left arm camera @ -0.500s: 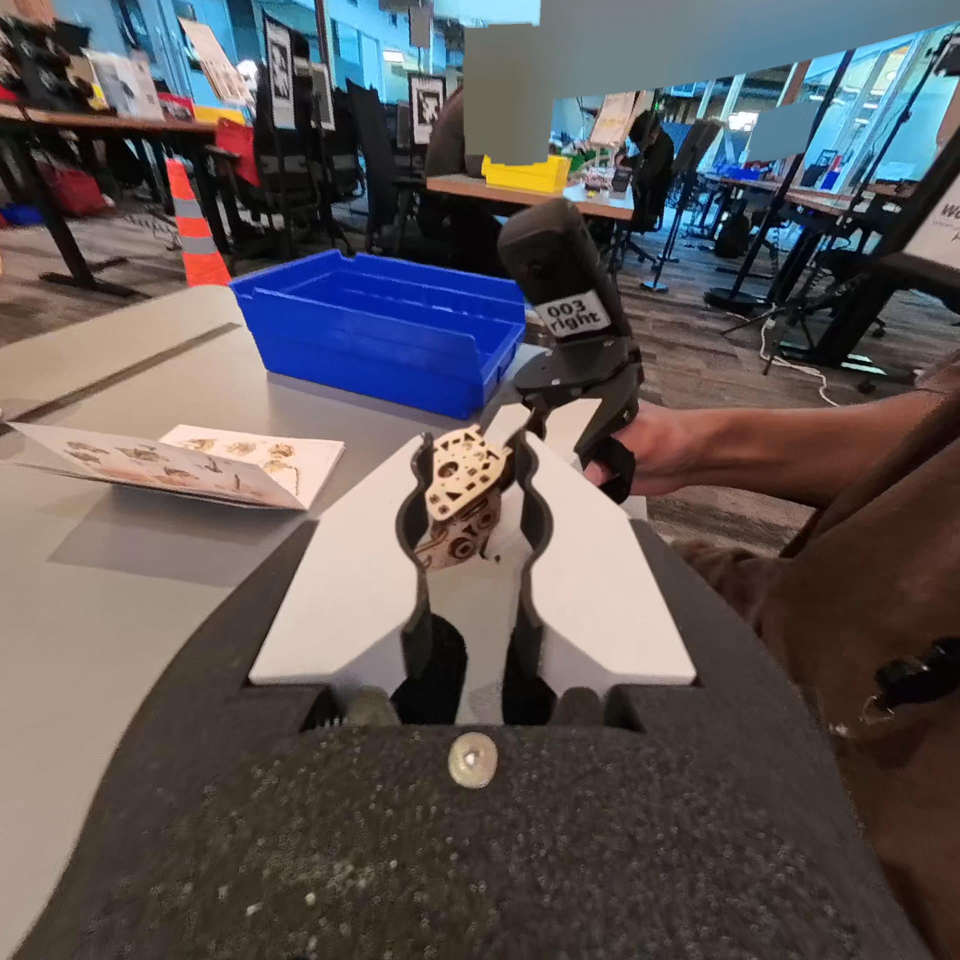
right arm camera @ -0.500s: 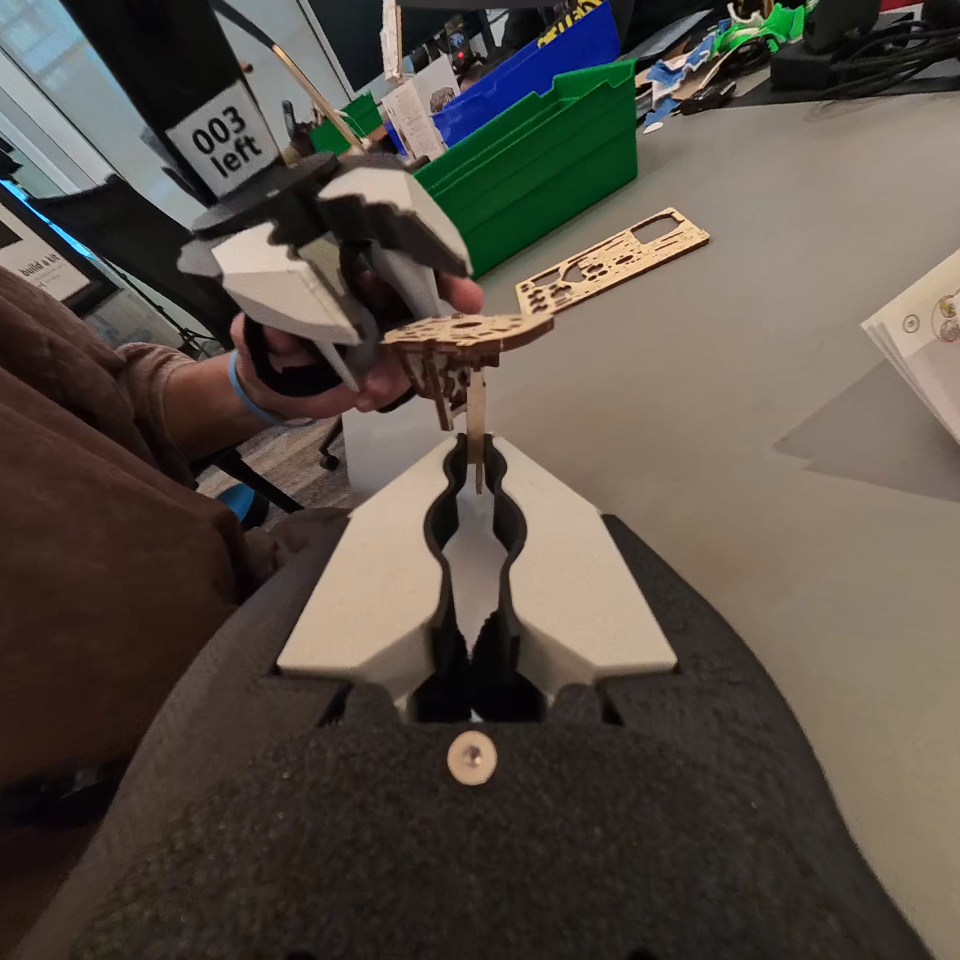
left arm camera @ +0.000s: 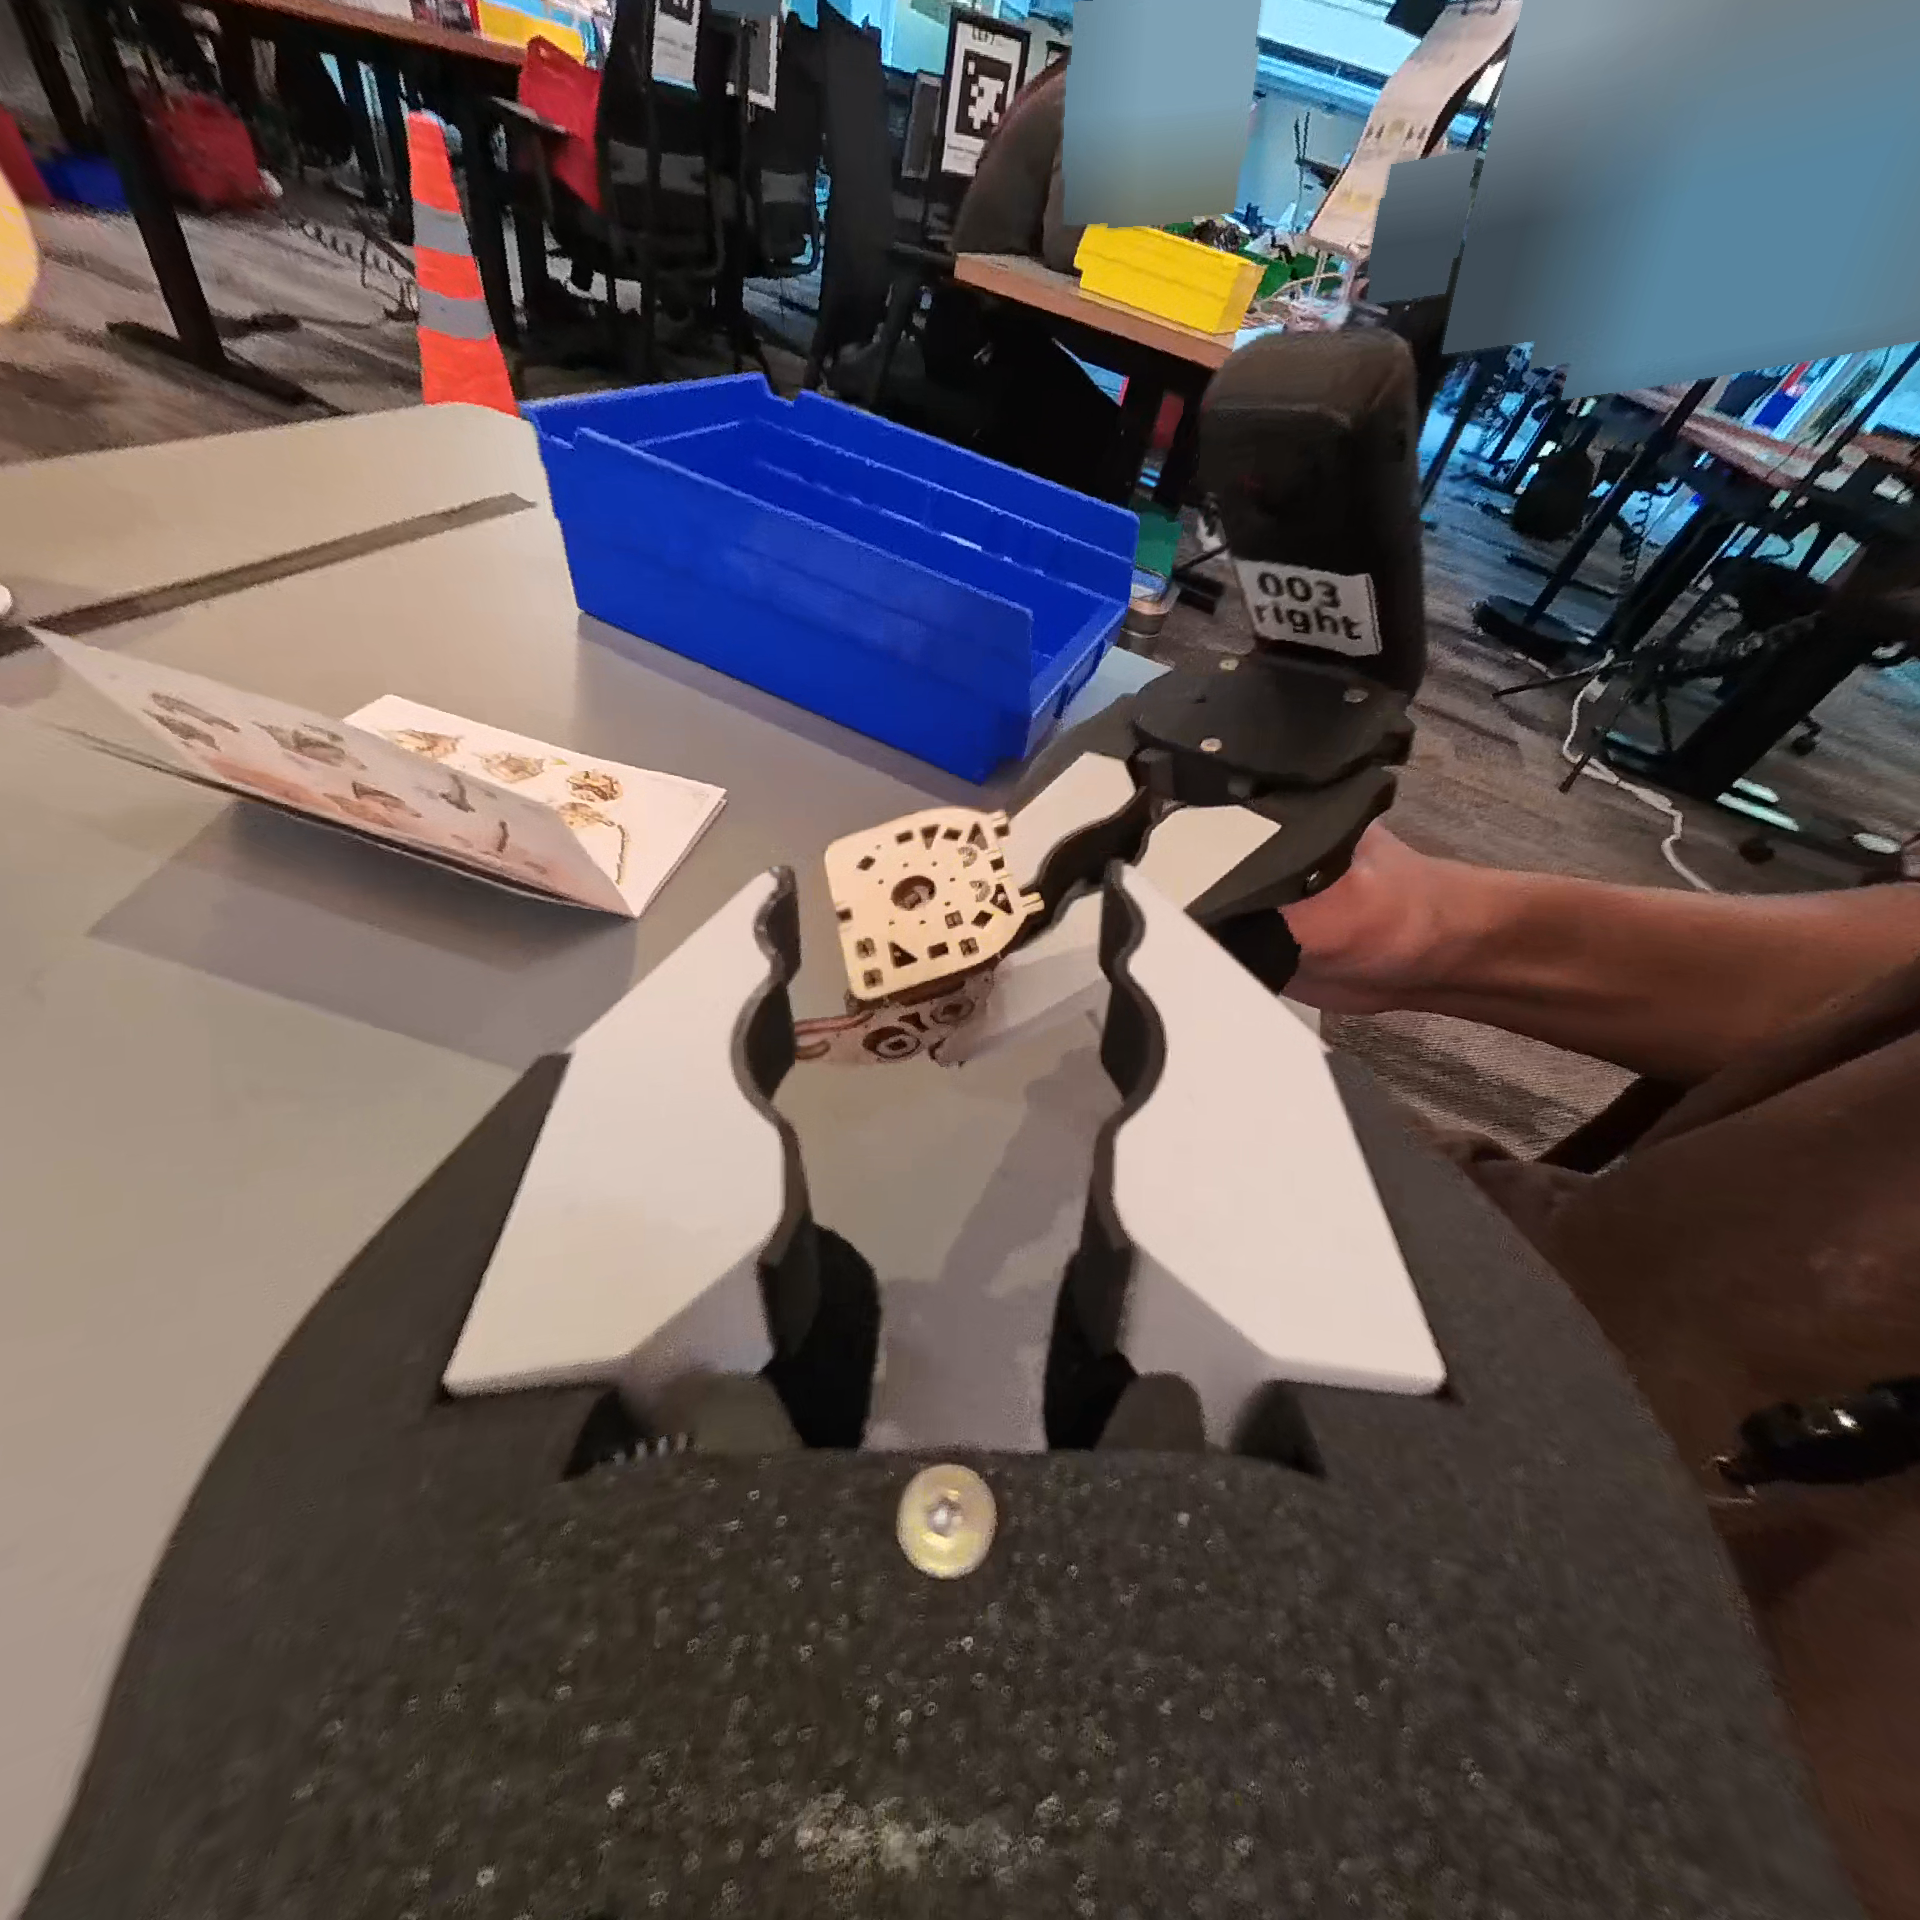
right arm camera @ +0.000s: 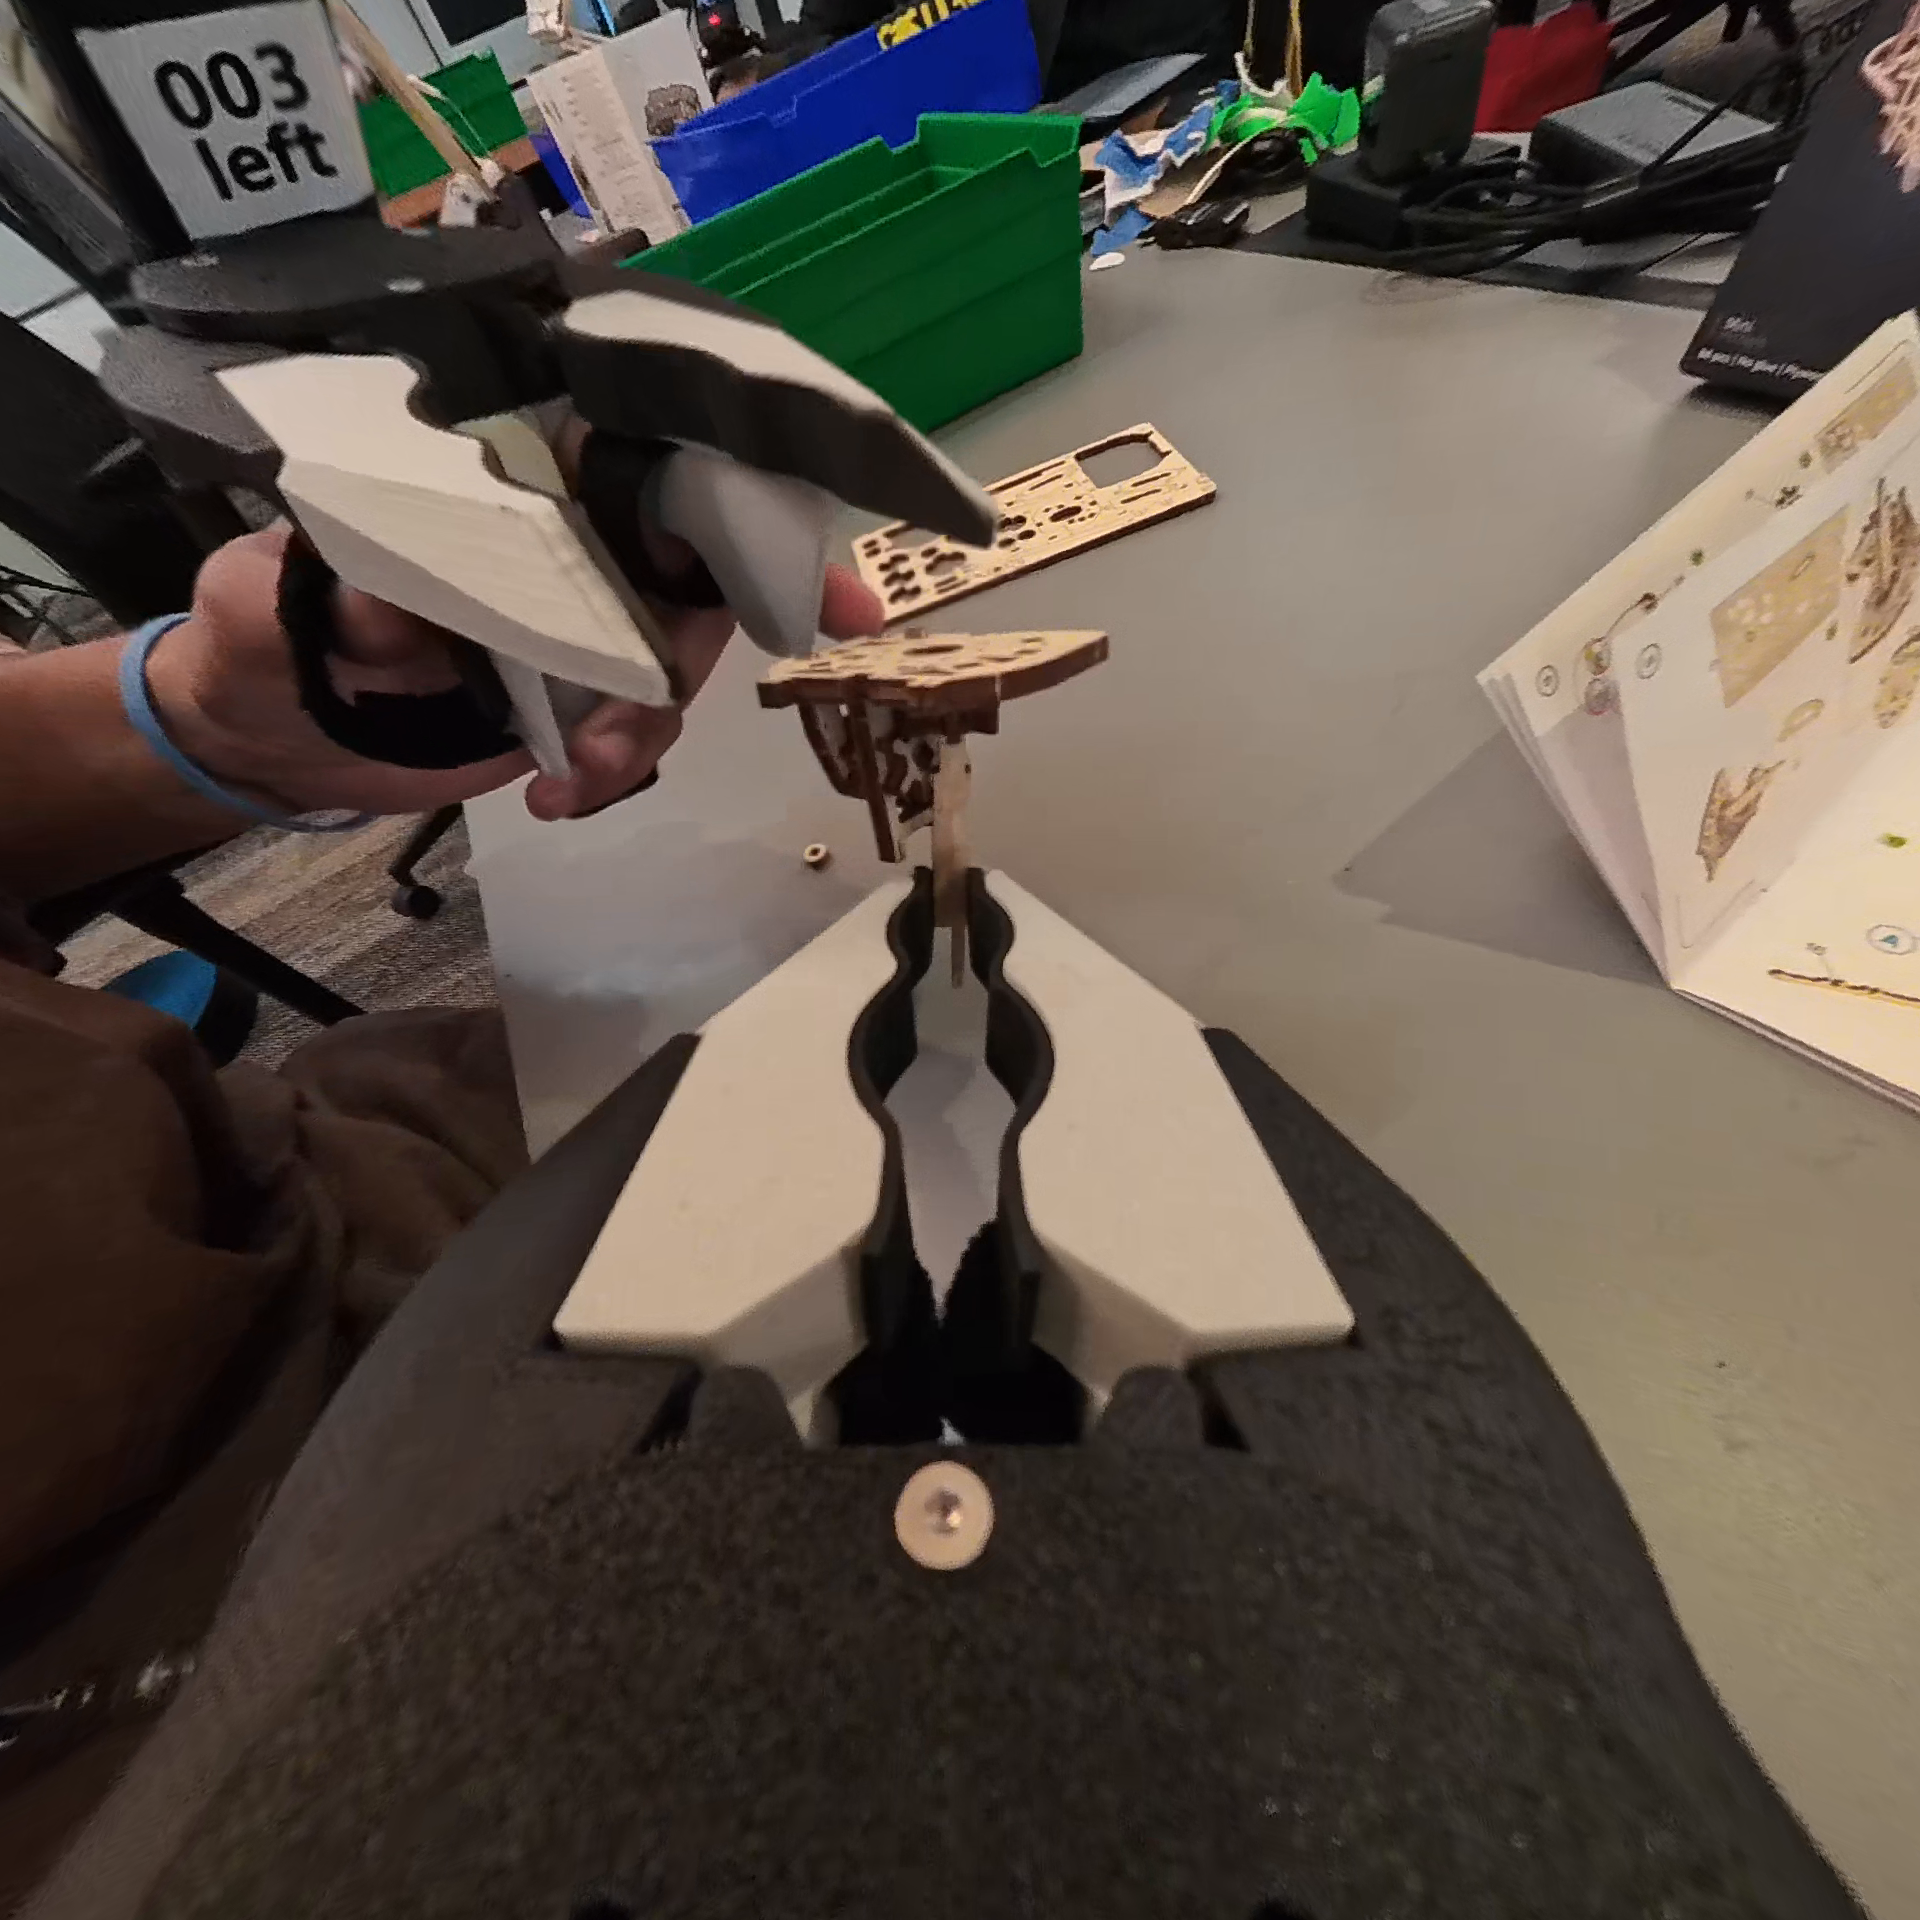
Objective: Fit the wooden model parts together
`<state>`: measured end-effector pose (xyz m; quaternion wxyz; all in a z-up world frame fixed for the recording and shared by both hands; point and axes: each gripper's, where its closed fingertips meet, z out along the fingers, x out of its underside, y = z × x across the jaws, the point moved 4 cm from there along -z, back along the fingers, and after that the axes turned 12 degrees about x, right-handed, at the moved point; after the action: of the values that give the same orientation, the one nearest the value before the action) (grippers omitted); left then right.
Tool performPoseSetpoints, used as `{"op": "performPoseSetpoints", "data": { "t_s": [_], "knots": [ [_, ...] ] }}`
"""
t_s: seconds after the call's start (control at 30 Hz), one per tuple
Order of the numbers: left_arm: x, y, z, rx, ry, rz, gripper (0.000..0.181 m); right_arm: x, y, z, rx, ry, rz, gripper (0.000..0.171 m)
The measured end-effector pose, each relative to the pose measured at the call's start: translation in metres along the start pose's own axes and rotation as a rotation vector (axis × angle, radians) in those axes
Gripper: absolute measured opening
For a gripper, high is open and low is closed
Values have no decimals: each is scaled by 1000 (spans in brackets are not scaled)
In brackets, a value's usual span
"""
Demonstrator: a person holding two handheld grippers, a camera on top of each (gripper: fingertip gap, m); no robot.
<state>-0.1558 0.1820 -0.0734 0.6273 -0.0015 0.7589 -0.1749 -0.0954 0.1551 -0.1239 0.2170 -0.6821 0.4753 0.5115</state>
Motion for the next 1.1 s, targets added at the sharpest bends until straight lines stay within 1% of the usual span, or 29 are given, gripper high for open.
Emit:
{"op": "performPoseSetpoints", "data": {
  "t_s": [0.37,0.57,0.63,0.73,0.87,1.1],
  "knots": [
    [12,9,2,-18,39,-37,54,1,0,2,38,6,-53,6],
    [15,6,5,-18,68,-23,43,4,1,5,60,28,-84,6],
    [16,7,6,-30,77,-14,43,5,0,5,78,33,-100,6],
    [16,7,6,-42,88,-15,42,4,-1,5,120,32,-146,6],
    [17,9,7,-69,101,-45,42,5,-3,6,218,32,-242,5],
    [25,13,8,-114,172,-58,42,10,-6,11,379,91,-379,6]
  ]
}}
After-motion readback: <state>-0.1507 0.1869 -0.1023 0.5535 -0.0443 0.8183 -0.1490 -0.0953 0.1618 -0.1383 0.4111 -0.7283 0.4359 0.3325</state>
